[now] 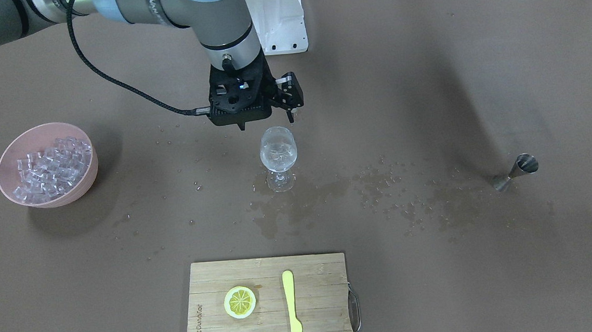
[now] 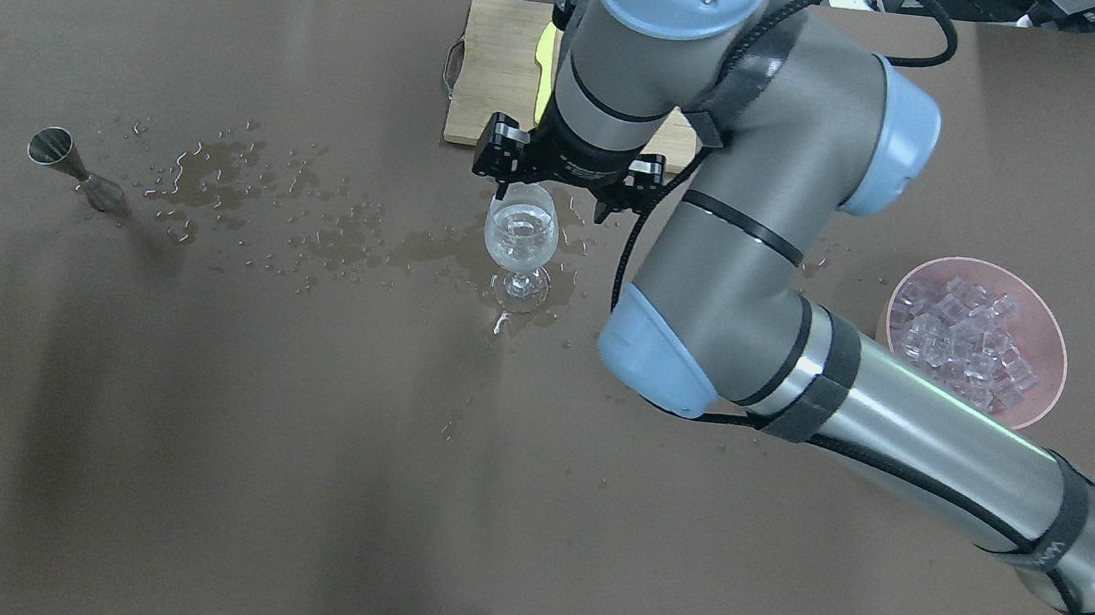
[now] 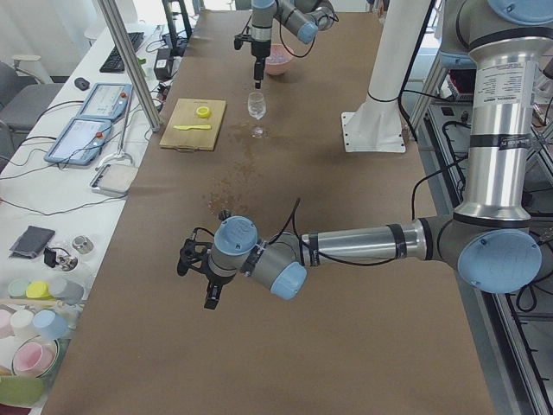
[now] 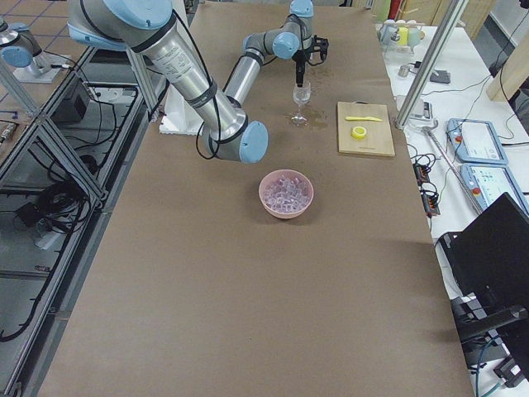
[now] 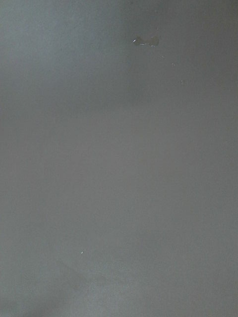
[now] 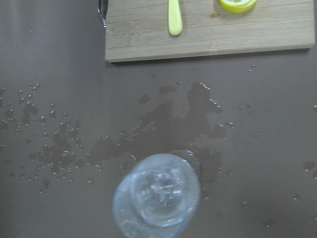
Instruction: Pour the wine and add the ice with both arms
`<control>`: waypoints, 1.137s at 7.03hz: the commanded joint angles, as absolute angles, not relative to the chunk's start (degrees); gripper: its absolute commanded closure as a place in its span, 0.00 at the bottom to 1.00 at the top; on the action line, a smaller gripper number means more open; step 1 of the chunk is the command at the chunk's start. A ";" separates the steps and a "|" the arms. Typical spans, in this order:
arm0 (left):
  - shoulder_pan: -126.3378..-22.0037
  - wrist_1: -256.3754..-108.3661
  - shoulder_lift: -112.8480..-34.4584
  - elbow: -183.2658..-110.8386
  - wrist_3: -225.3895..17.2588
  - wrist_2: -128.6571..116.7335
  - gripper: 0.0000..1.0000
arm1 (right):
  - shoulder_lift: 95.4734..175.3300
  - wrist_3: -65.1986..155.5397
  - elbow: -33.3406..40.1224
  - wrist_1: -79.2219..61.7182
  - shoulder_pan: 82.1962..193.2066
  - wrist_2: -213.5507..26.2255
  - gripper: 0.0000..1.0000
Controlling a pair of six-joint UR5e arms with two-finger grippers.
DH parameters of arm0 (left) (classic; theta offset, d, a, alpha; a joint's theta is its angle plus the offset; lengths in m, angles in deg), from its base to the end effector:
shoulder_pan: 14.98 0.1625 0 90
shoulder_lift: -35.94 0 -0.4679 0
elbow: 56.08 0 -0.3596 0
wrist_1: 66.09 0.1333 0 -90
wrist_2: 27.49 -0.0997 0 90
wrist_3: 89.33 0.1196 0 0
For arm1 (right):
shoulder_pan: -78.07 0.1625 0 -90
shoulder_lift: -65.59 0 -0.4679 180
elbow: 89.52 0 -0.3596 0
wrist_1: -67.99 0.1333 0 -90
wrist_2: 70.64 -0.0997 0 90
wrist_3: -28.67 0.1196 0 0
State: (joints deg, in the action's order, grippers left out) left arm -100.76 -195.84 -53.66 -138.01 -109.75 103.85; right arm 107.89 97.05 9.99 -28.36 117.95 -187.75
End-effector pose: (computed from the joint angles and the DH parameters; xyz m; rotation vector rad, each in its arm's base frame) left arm -0.0185 -0.4869 0.7083 0.3592 0.7971 -0.0676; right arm -0.4762 -0.5005 0.1650 0.0656 -0.9723 0.0832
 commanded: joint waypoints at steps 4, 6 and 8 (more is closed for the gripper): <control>-100.76 -195.64 -54.06 -137.91 -109.37 103.99 0.01 | 142.60 52.01 20.53 -28.68 146.91 -206.84 0.00; -100.67 -195.21 -55.28 -137.56 -109.64 103.90 0.01 | 152.21 26.42 14.76 -28.25 158.17 -206.00 0.00; -100.58 -195.20 -55.73 -137.12 -109.55 104.08 0.01 | 152.61 13.05 7.19 -28.07 164.54 -206.08 0.00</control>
State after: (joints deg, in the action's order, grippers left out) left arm -100.63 -195.25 -55.35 -137.28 -109.57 103.98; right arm 151.80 20.71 11.46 -28.22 161.15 -206.24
